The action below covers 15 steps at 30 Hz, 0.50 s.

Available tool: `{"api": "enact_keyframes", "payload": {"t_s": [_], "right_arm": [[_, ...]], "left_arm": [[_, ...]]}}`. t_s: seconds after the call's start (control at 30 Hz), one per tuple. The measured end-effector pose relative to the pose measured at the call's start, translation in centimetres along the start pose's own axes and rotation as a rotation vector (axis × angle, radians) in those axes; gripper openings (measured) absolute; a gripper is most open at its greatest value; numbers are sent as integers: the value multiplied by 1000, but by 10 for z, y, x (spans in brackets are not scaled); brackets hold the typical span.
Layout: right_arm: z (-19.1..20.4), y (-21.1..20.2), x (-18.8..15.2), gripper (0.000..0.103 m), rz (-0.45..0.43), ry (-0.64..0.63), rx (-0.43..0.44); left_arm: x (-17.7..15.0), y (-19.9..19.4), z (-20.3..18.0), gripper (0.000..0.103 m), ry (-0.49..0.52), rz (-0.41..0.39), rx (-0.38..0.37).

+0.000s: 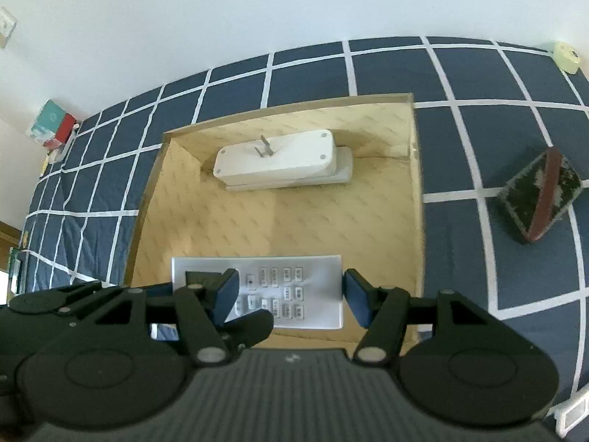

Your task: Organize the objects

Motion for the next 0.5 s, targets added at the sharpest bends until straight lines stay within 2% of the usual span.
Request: {"api": "enact_keyframes", "payload": {"t_s": [0.23,0.5], "right_arm": [[9,28,16,62,31,-4,-4],[5,75,38,62,74,5,-5]], "left_arm": [[15,19,22,76,-18,23,-4],[37,58,45,76,-33,64,-5]]}}
Point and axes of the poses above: each gripper's, at about its wrist camera, not at the fingertips, and y roughly the way its jaws point, z to its left, x to its top, the point moved 4 cm from there along y, roughly the way its jaws point, and after that the axes turned 7 degrees about -z, right-handed, at the moved point
